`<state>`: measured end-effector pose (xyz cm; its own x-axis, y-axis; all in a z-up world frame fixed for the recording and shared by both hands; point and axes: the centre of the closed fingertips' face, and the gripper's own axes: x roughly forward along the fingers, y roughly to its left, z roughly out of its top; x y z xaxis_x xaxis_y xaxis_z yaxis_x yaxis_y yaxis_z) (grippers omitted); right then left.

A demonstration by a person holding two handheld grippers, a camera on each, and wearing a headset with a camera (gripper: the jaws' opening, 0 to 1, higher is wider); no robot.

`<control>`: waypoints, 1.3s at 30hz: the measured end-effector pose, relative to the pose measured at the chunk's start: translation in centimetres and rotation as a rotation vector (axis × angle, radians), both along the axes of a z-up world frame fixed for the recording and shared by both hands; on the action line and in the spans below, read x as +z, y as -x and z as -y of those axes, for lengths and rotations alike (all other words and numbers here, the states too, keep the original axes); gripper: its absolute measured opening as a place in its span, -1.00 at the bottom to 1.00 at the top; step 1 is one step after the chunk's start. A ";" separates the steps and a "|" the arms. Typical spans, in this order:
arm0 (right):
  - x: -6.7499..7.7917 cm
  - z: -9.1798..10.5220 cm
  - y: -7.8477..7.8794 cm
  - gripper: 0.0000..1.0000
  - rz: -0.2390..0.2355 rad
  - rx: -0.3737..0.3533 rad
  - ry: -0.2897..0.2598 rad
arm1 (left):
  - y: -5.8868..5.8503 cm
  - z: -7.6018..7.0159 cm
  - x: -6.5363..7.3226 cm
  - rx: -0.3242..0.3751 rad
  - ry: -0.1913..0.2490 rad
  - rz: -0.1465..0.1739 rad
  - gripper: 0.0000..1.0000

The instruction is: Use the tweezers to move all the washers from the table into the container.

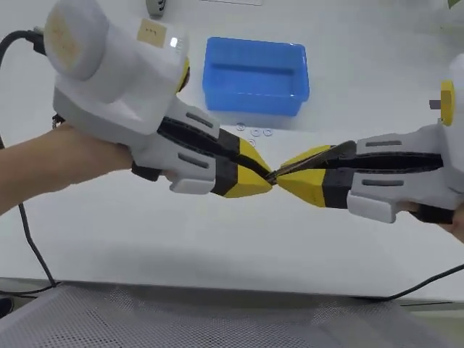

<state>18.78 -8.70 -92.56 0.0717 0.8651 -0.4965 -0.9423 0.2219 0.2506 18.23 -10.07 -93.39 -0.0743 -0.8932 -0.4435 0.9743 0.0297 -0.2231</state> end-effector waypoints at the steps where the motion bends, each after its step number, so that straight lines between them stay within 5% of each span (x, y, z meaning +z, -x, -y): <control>1: 0.0 -0.2 0.0 -0.95 0.021 0.021 0.010 | 0.0 -0.1 -0.1 -0.006 -0.003 0.001 -0.98; 7: 0.5 -1.7 0.2 -0.95 0.014 0.033 -0.003 | 0.2 0.0 -0.2 -0.009 -0.003 -0.001 -0.98; 16: -0.9 -1.6 0.4 -0.98 0.025 0.059 0.061 | 0.4 -0.7 -1.3 0.017 -0.029 0.002 -0.95; 20: -1.7 -1.7 -0.3 -0.99 0.007 0.018 0.070 | -0.4 -1.1 -2.0 0.150 -0.024 -0.014 -0.92; 26: -3.1 -1.6 -2.8 -0.99 0.008 -0.080 0.107 | -2.2 -3.9 -3.9 0.424 -0.035 -0.072 -0.65; 28: -3.8 -1.3 -4.4 -0.98 0.028 -0.130 0.133 | -2.4 -5.2 -4.4 0.520 -0.028 -0.123 -0.53; 32: -5.0 -1.1 -6.8 -0.98 0.088 -0.154 0.189 | -2.9 -7.2 -4.4 0.684 0.013 -0.171 -0.22; 34: -5.7 -1.0 -7.7 -0.98 0.099 -0.168 0.219 | -3.4 -8.6 -4.3 0.786 0.019 -0.155 -0.08; 39: -7.0 -1.2 -9.6 -0.97 0.093 -0.189 0.236 | -3.3 -10.5 -4.2 0.888 -0.026 -0.087 0.24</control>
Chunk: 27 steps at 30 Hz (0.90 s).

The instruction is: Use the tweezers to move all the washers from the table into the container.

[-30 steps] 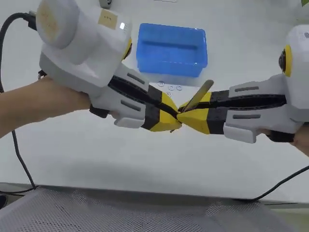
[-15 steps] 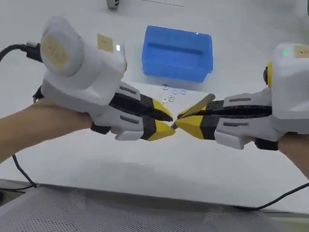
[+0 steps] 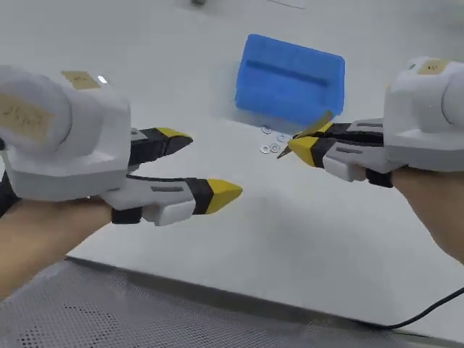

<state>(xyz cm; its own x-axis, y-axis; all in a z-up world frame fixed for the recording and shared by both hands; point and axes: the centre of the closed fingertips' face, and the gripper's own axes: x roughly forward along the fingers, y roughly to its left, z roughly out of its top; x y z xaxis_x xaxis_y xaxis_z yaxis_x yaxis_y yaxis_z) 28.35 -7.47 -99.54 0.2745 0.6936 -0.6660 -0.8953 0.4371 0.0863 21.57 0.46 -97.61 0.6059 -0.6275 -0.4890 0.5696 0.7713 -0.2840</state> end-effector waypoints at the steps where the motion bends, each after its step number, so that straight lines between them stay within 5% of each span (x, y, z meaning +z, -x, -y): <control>1: -0.4 0.0 -0.3 -0.97 -0.010 -0.008 0.006 | 0.1 -0.2 -0.1 0.004 -0.018 0.000 0.32; 5: -1.6 -0.1 -1.2 -0.96 -0.012 -0.012 0.040 | 0.6 -0.7 -0.8 -0.001 -0.102 0.019 0.41; 15: -2.5 -0.6 -2.7 -0.95 -0.012 -0.016 0.053 | 1.5 -0.6 -1.7 0.007 -0.118 -0.005 0.65; 21: -2.7 -1.1 -3.1 -0.94 -0.013 -0.014 0.050 | 2.1 -0.9 -2.5 0.005 -0.167 -0.019 0.97; 27: -3.3 -1.3 -3.3 -0.94 -0.019 -0.006 0.060 | 2.6 -1.3 -2.7 0.014 -0.182 -0.037 0.97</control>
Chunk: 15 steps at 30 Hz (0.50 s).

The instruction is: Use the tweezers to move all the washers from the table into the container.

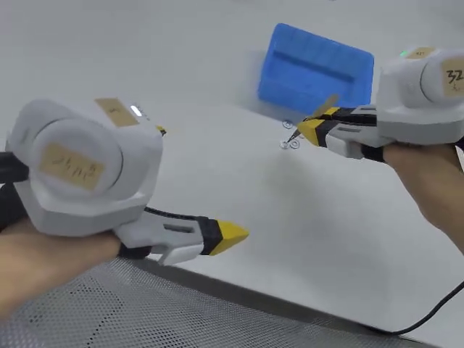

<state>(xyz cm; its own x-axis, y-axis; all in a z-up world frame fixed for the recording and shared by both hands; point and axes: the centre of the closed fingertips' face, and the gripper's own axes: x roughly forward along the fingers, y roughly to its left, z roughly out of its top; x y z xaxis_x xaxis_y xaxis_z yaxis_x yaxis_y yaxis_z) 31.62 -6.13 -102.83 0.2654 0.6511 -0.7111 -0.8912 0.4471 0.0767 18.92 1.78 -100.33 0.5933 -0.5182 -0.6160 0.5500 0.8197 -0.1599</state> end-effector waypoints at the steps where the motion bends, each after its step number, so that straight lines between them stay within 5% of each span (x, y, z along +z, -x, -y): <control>1: -0.1 0.0 0.0 -0.94 0.001 0.004 0.004 | 0.1 -0.1 0.0 0.002 -0.004 0.002 0.97; 15: -0.4 -0.2 -0.1 -0.93 0.009 0.007 0.014 | 0.9 -1.4 -0.1 0.034 -0.049 0.001 0.95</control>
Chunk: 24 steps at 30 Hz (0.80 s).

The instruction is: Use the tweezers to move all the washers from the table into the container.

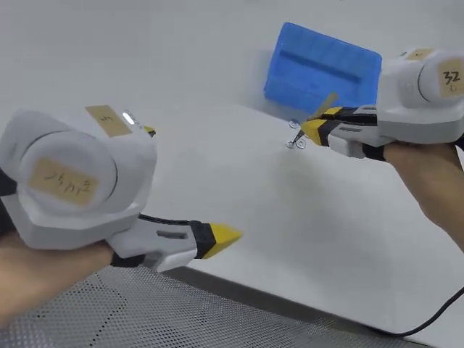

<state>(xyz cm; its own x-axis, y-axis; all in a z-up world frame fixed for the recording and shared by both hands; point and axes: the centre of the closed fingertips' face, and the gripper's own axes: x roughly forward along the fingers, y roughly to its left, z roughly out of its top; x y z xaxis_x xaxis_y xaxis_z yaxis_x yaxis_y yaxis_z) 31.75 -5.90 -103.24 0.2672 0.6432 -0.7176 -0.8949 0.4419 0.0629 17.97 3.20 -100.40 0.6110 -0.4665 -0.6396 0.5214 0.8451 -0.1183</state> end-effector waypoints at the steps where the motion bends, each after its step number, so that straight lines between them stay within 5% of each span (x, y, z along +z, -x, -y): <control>1: 0.0 0.0 0.0 -0.94 0.000 -0.002 -0.003 | 0.1 -0.1 0.0 0.001 -0.002 0.000 0.95; 16: -0.1 -0.3 0.0 -0.93 0.005 0.000 -0.019 | 0.2 -0.3 -0.3 0.003 -0.024 -0.007 0.92; 24: -0.2 -0.1 0.7 -0.93 0.070 0.028 0.002 | 0.3 -0.5 -0.3 0.005 -0.035 -0.007 0.91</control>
